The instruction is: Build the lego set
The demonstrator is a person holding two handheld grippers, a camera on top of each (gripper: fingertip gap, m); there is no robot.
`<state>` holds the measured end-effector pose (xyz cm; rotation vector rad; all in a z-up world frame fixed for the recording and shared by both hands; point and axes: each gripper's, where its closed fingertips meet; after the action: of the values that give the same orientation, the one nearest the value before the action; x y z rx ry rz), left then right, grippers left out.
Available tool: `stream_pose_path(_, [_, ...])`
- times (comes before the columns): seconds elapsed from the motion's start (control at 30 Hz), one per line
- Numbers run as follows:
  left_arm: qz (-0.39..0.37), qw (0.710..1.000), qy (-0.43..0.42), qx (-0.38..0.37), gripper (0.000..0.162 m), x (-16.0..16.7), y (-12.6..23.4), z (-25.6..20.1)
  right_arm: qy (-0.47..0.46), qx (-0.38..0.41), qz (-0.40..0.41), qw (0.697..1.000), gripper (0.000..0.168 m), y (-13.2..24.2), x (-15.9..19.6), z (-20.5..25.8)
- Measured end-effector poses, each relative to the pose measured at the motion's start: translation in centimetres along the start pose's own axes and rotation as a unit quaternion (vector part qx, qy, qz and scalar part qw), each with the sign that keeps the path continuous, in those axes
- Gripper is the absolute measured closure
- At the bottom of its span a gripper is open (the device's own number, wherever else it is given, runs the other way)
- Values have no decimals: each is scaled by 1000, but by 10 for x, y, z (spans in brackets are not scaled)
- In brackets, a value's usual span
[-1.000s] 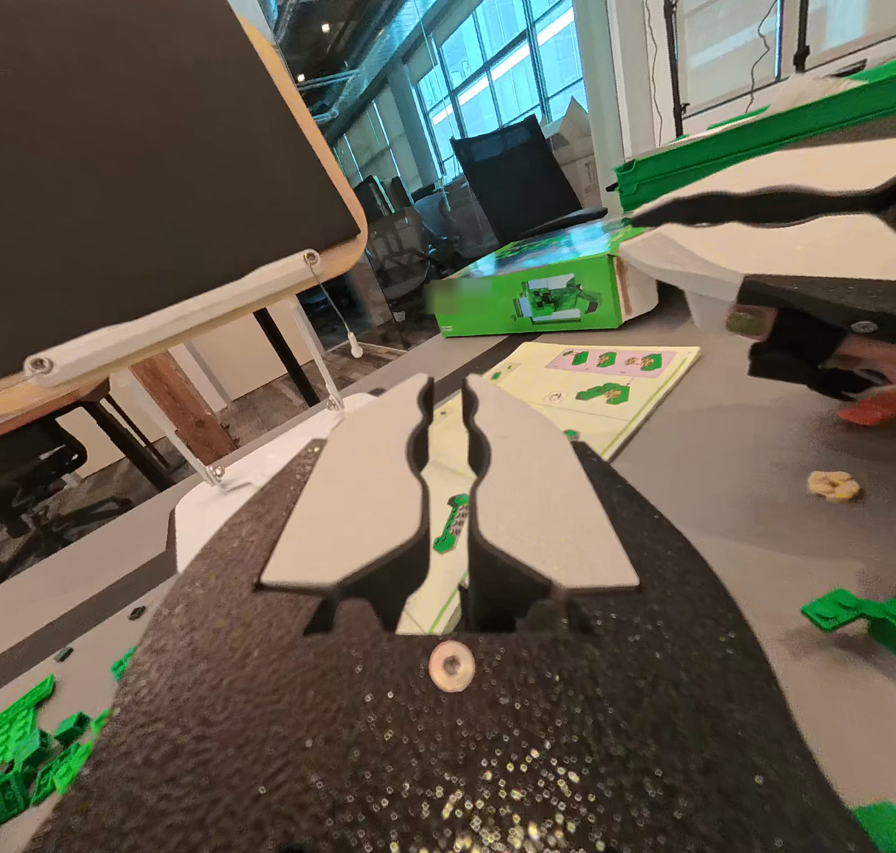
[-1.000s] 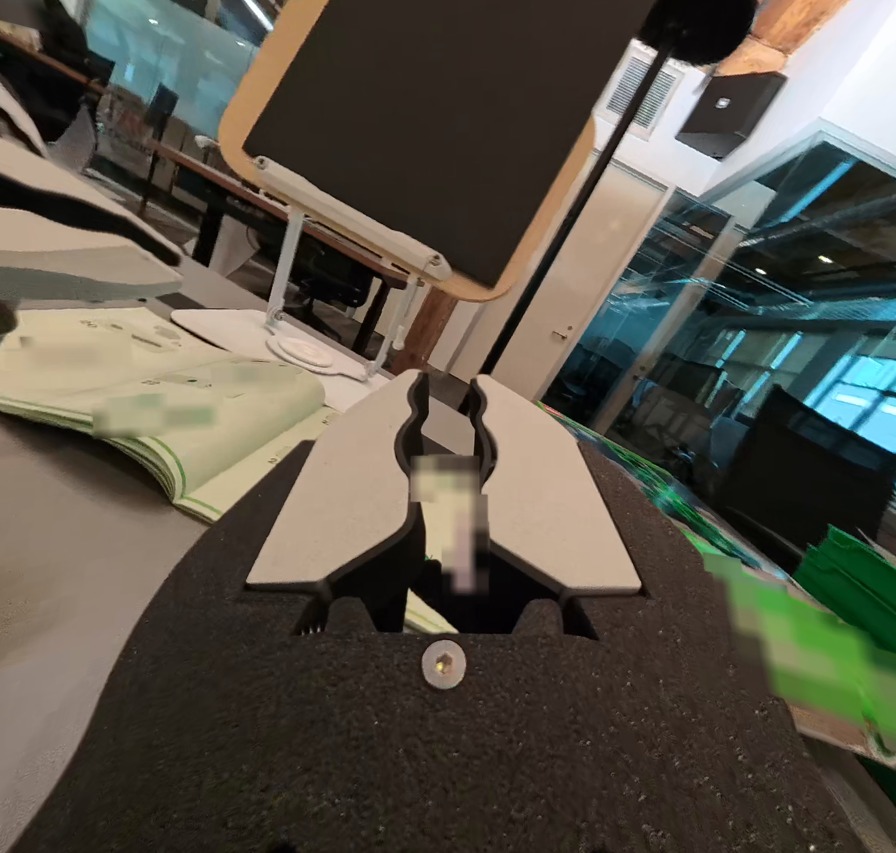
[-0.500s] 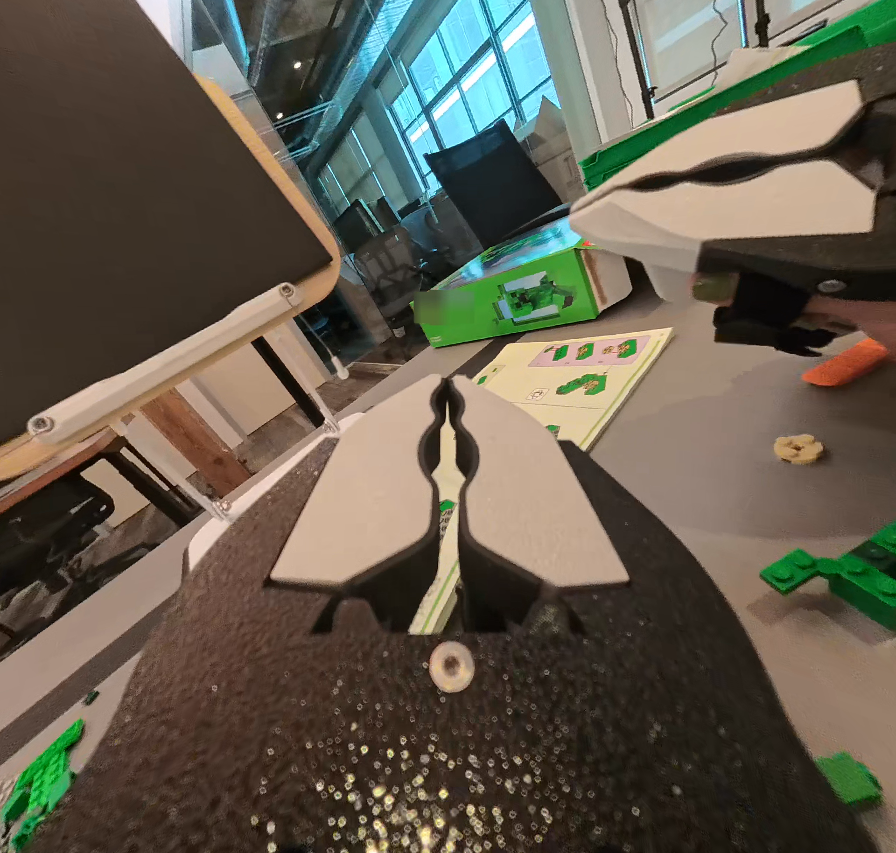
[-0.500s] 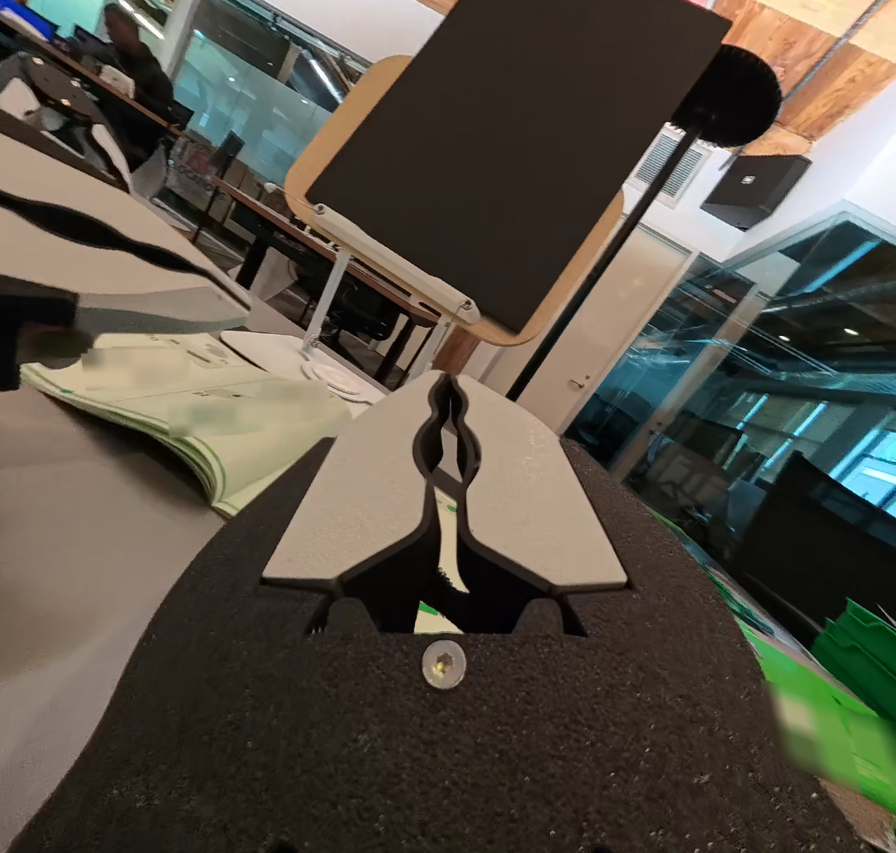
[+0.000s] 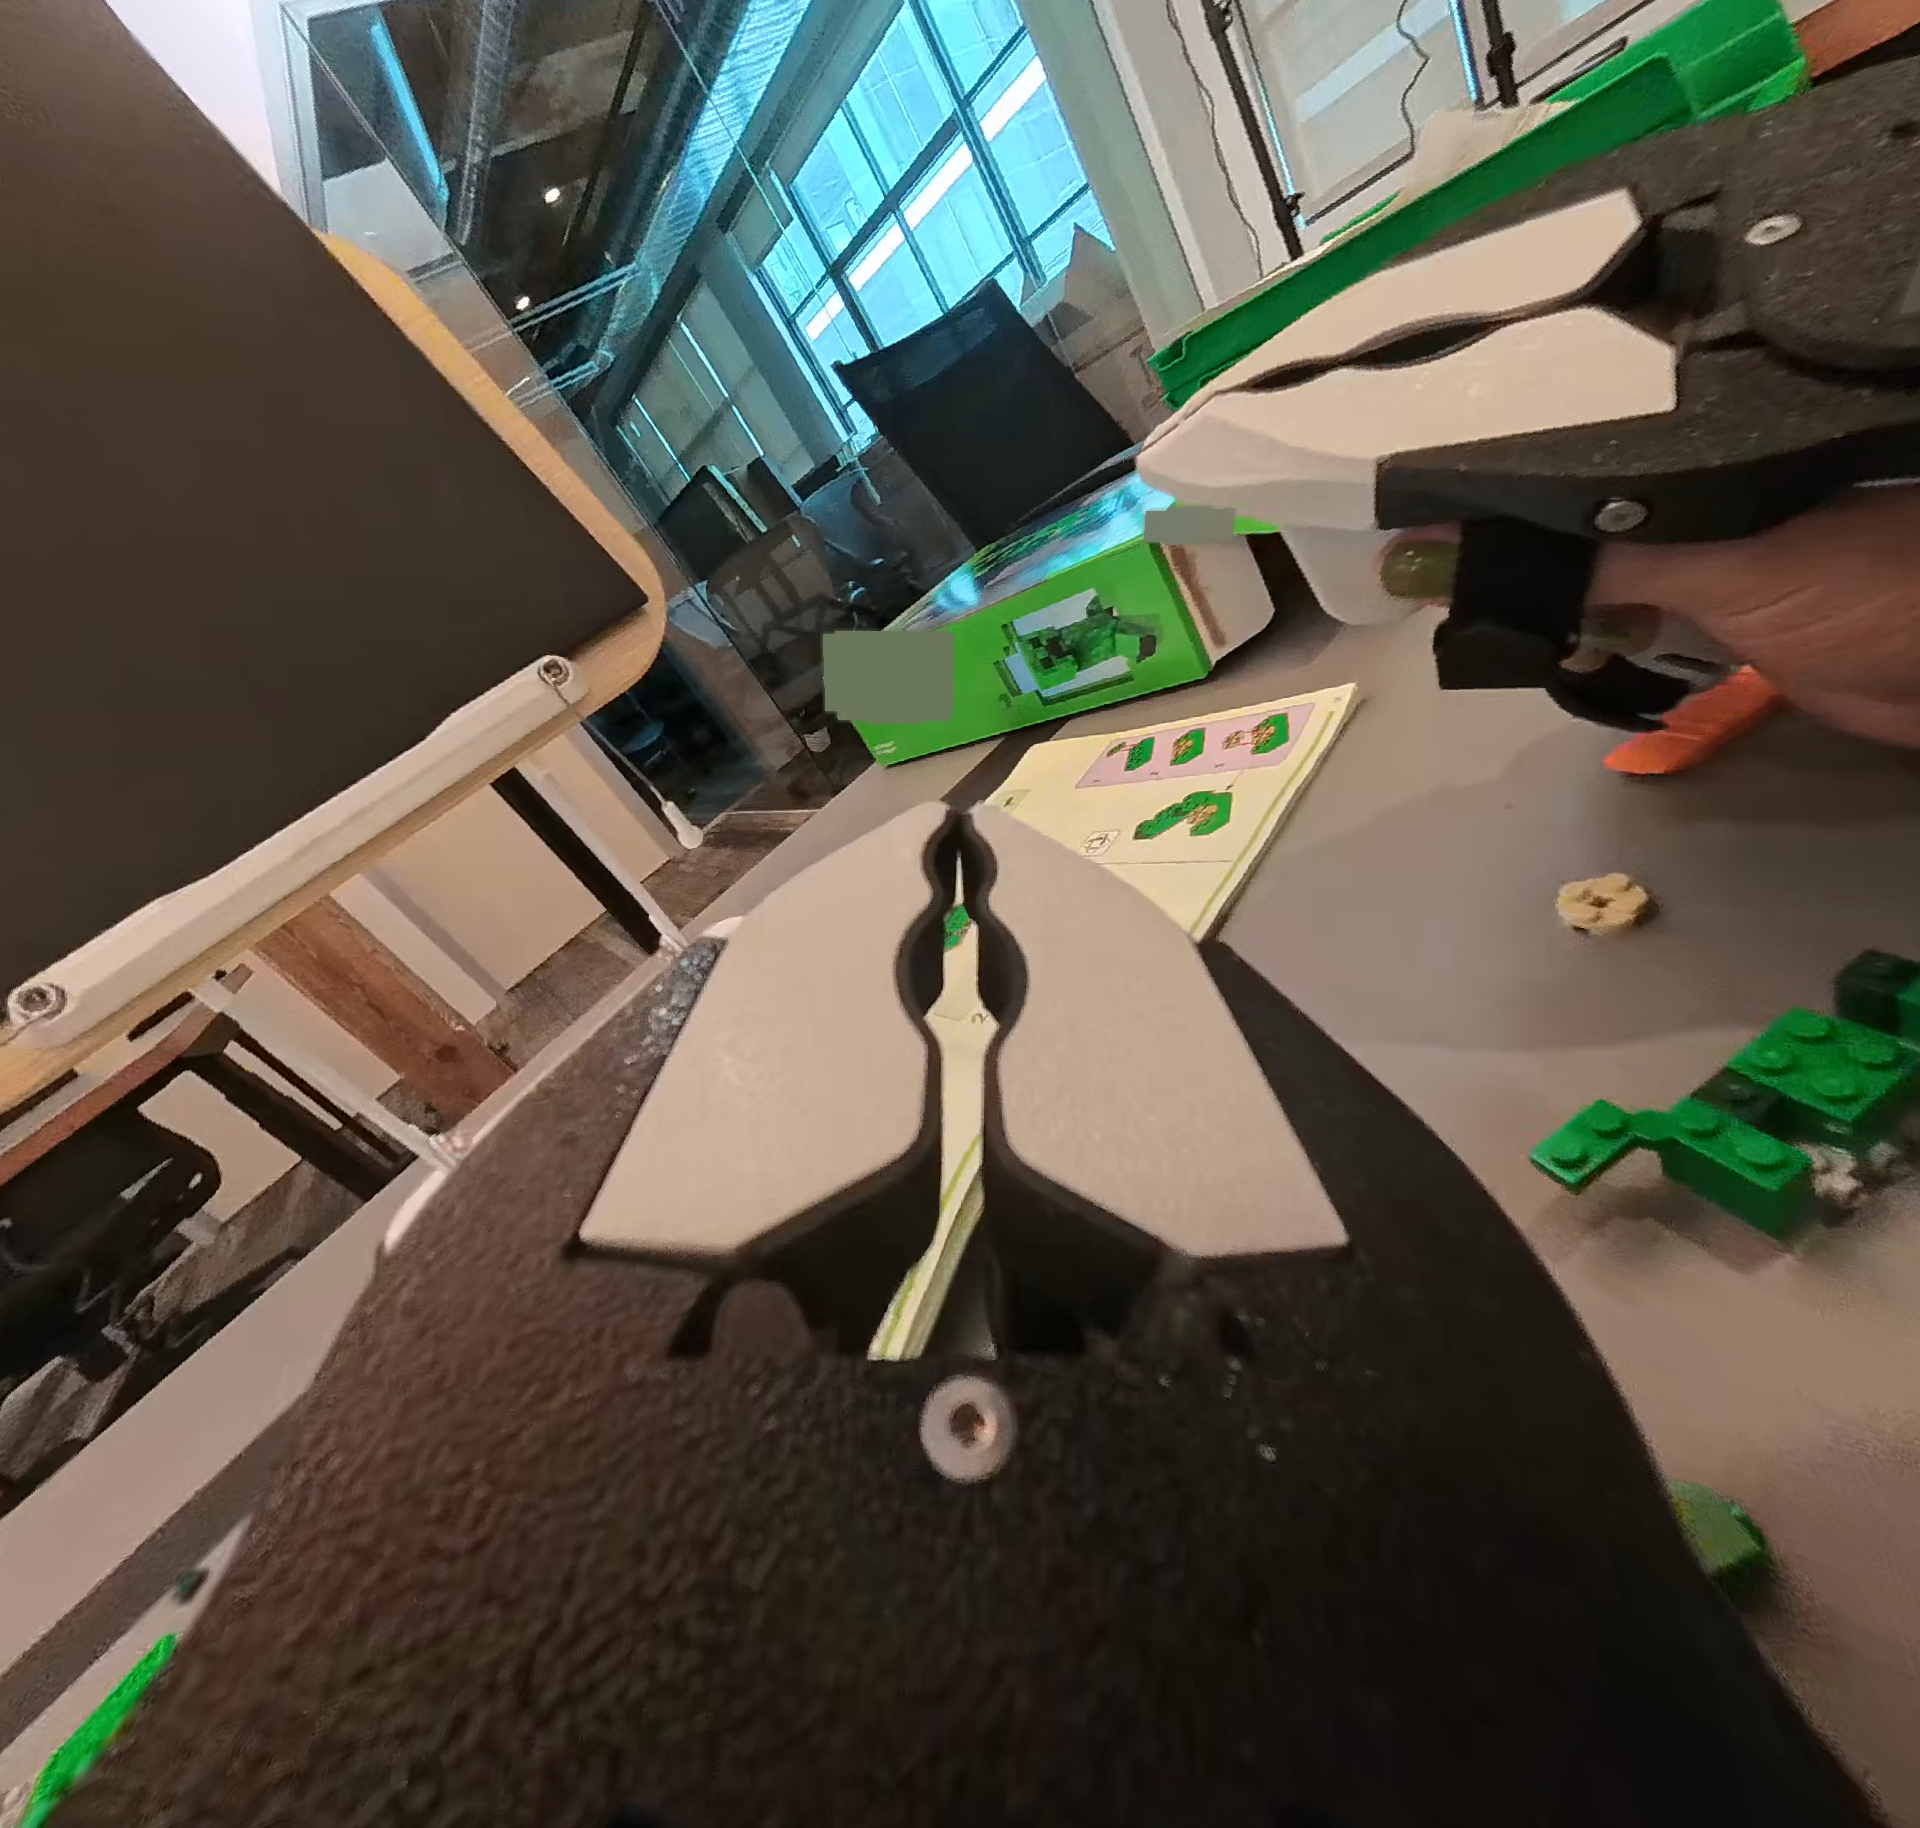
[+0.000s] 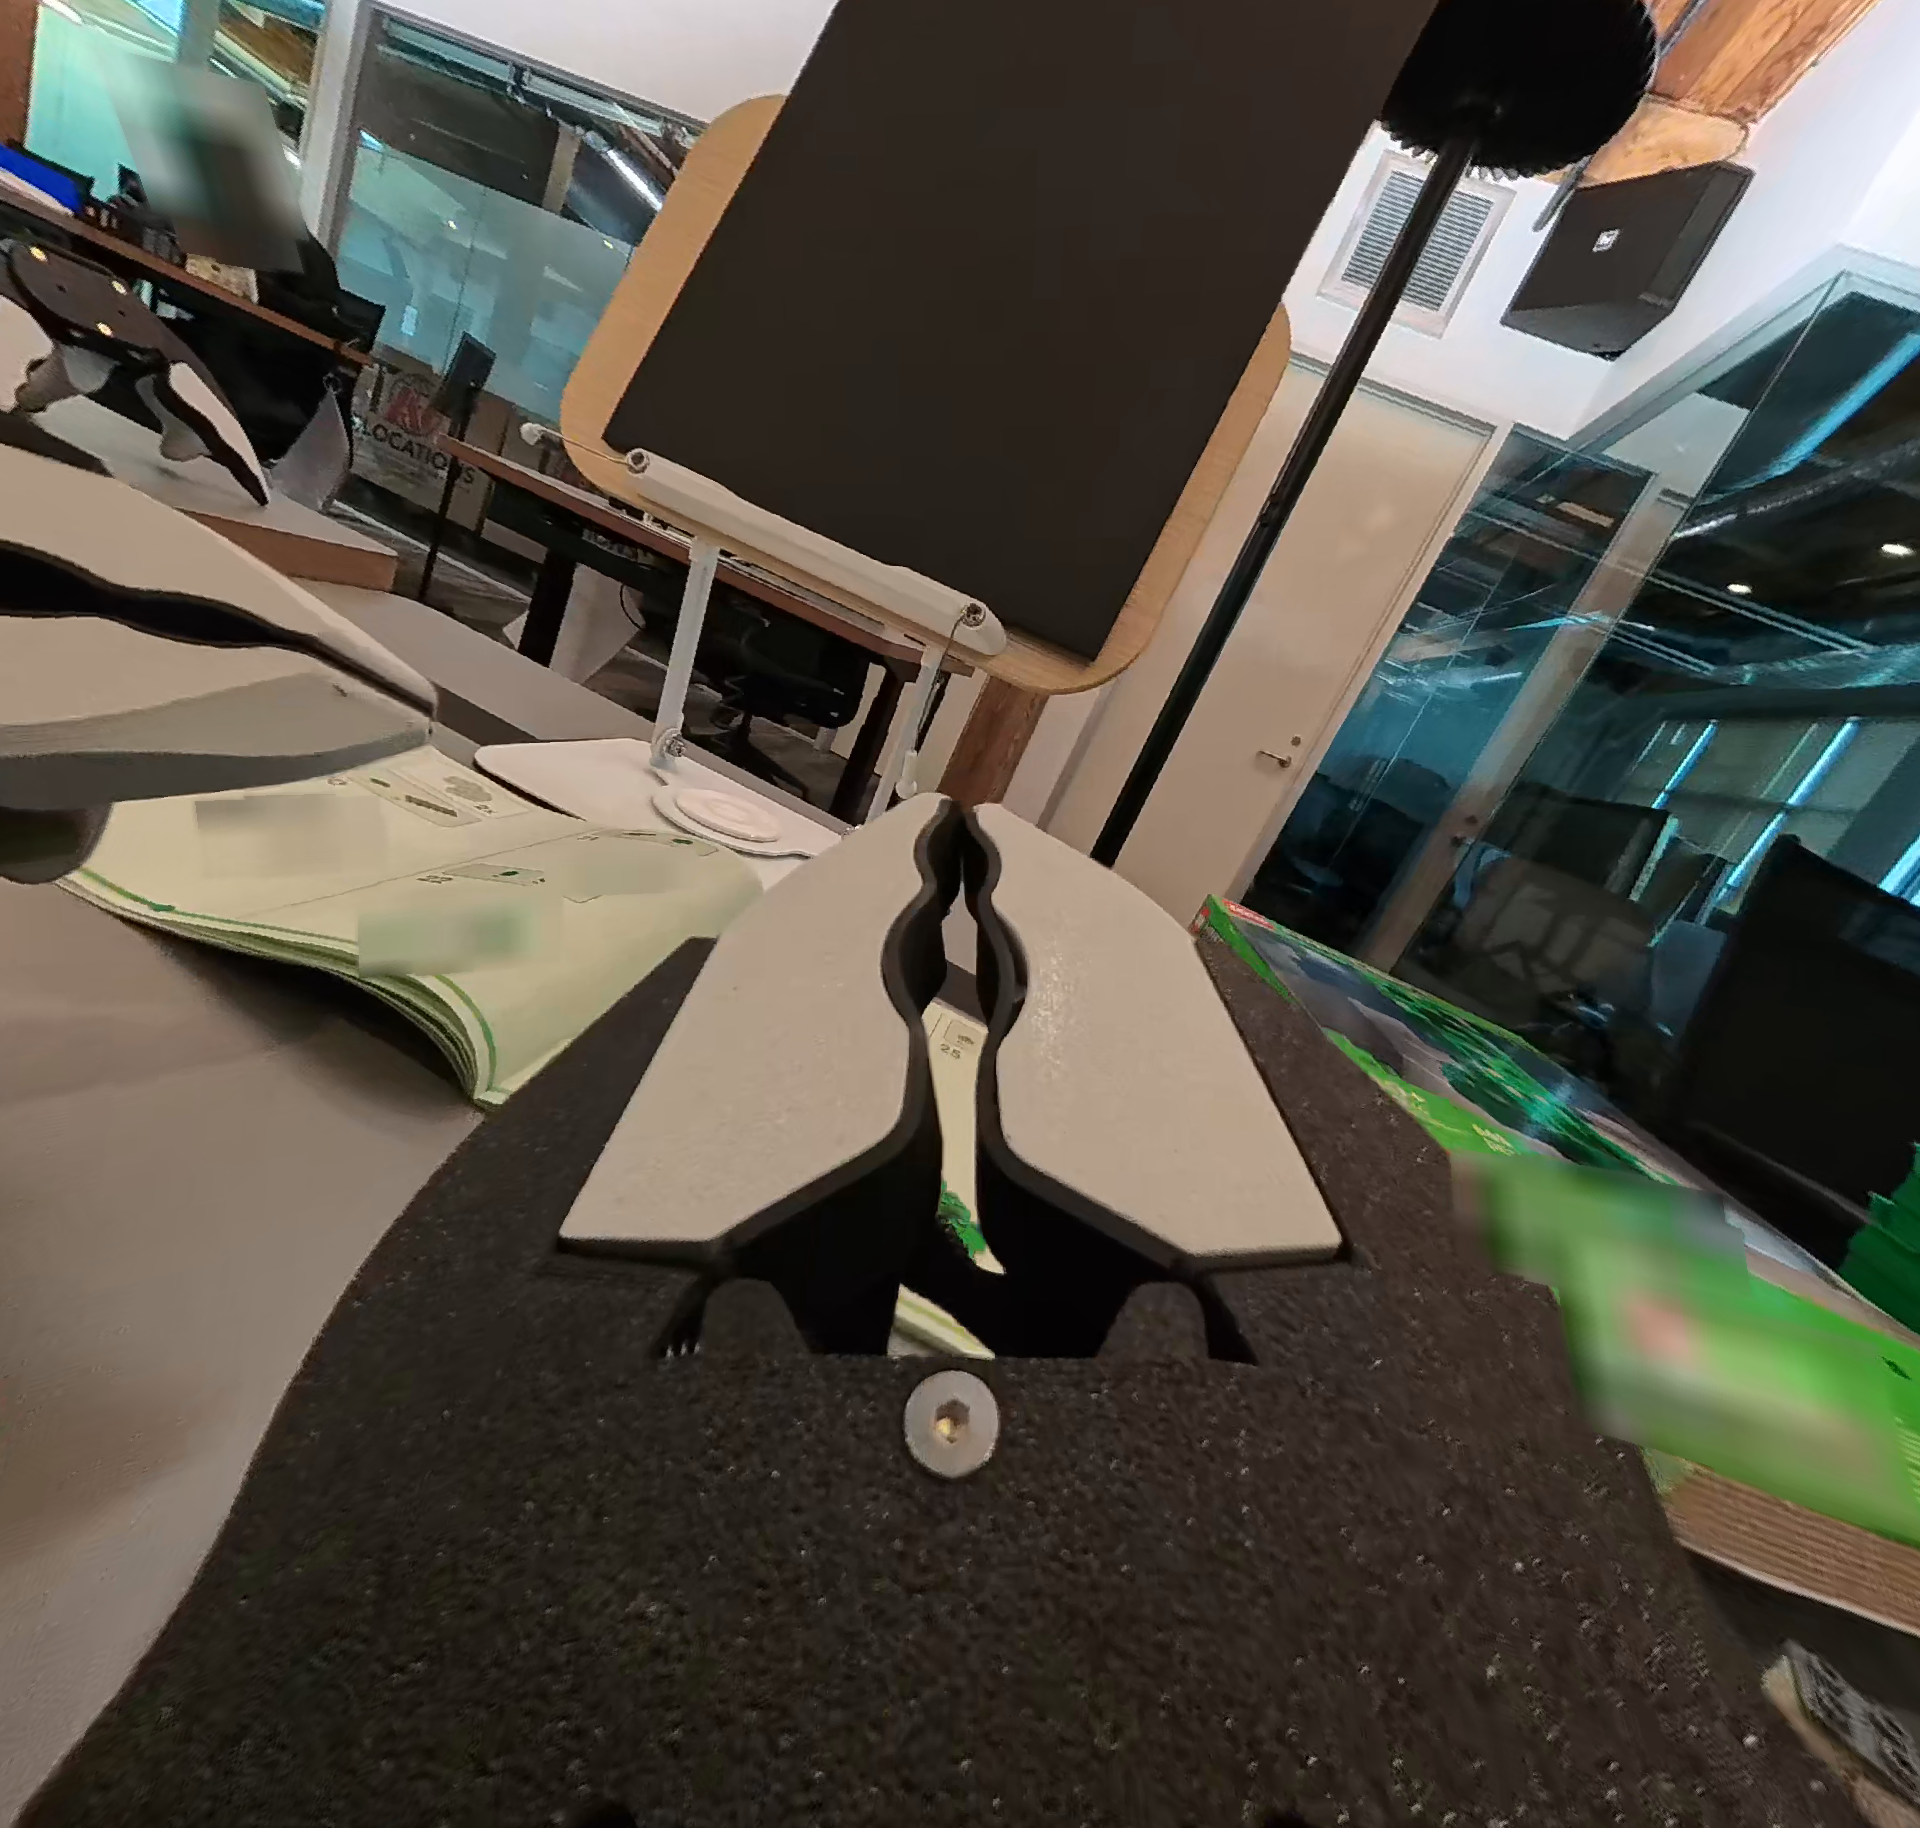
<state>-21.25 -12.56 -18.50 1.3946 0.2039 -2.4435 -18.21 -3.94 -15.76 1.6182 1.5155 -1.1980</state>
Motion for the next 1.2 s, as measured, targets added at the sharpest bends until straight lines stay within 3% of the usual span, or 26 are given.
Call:
stream_pose_path(0.27, [24, 999, -31, 11, 162, 4, 7, -11, -13, 6, 5, 1000, 168, 5, 1, 0])
stream_pose_path(0.53, [10, 997, 75, -13, 162, 7, 14, 14, 5, 2, 3, 1000, 168, 8, -1, 5])
stream_pose_path(0.83, [-6, 999, 31, 2, 162, -1, 13, 3, -2, 9, 5, 1000, 168, 4, 1, 2])
stream_pose_path(1.2, [-7, 999, 37, 5, 162, 1, 13, 3, 5, 27, 12, 1000, 168, 1, 4, -4])
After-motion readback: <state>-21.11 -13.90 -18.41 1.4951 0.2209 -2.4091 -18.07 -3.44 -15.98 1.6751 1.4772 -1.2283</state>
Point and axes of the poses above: each gripper's, where its closed fingertips meet, y back along the fingers, x out of its underside, z = x × y across the jaws, and after that the axes turned 8 degrees about z, right-handed
